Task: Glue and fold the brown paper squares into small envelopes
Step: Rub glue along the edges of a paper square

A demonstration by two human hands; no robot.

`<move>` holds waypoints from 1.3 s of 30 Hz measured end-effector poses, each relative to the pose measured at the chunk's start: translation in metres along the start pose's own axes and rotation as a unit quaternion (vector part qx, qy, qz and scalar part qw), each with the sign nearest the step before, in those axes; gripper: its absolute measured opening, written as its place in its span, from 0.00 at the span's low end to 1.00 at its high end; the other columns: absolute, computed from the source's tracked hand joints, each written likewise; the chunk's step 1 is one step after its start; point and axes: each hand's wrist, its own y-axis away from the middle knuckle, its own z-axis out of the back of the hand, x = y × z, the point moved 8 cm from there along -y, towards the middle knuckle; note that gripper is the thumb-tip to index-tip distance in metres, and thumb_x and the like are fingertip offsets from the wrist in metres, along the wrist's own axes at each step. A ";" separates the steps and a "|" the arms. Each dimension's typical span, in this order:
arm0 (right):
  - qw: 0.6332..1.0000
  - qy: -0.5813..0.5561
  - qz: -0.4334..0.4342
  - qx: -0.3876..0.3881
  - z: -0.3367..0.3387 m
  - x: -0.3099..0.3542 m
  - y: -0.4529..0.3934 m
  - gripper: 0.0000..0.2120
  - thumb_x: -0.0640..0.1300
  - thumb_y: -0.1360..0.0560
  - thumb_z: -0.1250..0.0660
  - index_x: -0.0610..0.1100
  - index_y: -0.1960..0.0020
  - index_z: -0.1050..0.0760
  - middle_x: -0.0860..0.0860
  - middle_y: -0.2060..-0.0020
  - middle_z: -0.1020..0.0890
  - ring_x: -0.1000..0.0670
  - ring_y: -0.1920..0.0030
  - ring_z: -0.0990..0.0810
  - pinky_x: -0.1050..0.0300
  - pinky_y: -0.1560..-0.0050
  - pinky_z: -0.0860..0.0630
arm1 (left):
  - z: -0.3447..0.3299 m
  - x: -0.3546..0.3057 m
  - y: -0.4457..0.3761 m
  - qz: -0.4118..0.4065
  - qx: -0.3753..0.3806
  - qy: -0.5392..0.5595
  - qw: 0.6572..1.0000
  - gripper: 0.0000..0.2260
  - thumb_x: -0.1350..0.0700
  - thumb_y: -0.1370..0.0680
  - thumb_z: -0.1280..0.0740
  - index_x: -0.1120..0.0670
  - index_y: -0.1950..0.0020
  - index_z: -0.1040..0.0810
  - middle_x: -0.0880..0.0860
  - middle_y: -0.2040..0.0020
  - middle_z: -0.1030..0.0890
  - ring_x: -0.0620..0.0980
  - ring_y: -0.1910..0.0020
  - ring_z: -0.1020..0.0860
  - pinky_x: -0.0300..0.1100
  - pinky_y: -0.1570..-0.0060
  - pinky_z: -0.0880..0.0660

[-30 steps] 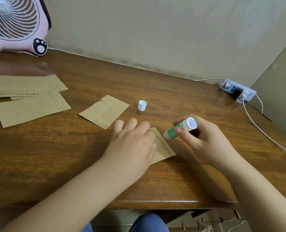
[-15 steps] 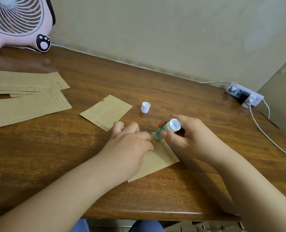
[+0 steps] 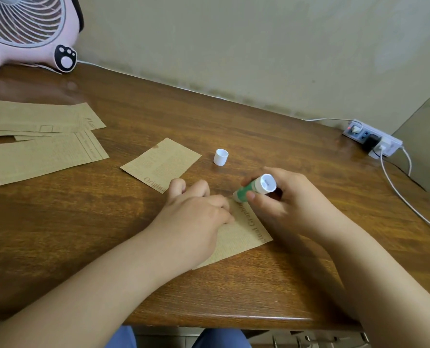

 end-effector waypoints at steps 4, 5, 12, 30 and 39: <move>0.998 0.025 0.044 0.021 0.005 0.009 0.022 0.07 0.52 0.28 0.33 0.53 0.50 0.22 0.58 0.56 0.20 0.58 0.57 0.22 0.72 0.59 0.30 | 0.000 0.000 0.000 0.005 0.005 -0.005 1.000 0.14 0.62 0.36 0.35 0.45 0.60 0.15 0.37 0.58 0.19 0.45 0.60 0.37 0.45 0.59 0.45; 0.998 0.032 0.050 0.024 0.006 0.009 0.029 0.09 0.54 0.28 0.34 0.54 0.50 0.23 0.59 0.56 0.21 0.59 0.56 0.22 0.72 0.59 0.30 | 0.001 0.000 -0.001 0.005 0.005 -0.007 1.000 0.14 0.62 0.35 0.35 0.45 0.61 0.15 0.37 0.58 0.19 0.45 0.60 0.37 0.45 0.59 0.45; 0.999 0.005 0.014 -0.049 0.032 0.004 0.047 0.08 0.57 0.29 0.37 0.57 0.52 0.24 0.62 0.52 0.20 0.58 0.55 0.21 0.69 0.60 0.27 | 0.003 0.001 0.001 0.019 0.004 0.016 1.000 0.10 0.55 0.31 0.35 0.44 0.59 0.15 0.35 0.56 0.19 0.43 0.59 0.36 0.46 0.57 0.44; 1.000 0.000 0.021 -0.016 -0.004 0.005 0.008 0.03 0.46 0.27 0.31 0.48 0.53 0.22 0.52 0.61 0.20 0.54 0.61 0.24 0.68 0.63 0.30 | 0.004 -0.002 0.006 0.020 0.023 -0.009 0.999 0.10 0.51 0.30 0.36 0.43 0.56 0.15 0.36 0.55 0.19 0.44 0.59 0.36 0.46 0.57 0.44; 0.997 0.027 0.065 0.027 0.007 0.013 0.060 0.08 0.55 0.28 0.35 0.57 0.49 0.25 0.60 0.56 0.21 0.59 0.56 0.22 0.69 0.59 0.29 | 0.004 -0.001 0.004 0.024 0.023 -0.008 0.999 0.10 0.51 0.30 0.36 0.44 0.59 0.15 0.35 0.55 0.19 0.45 0.60 0.30 0.46 0.57 0.44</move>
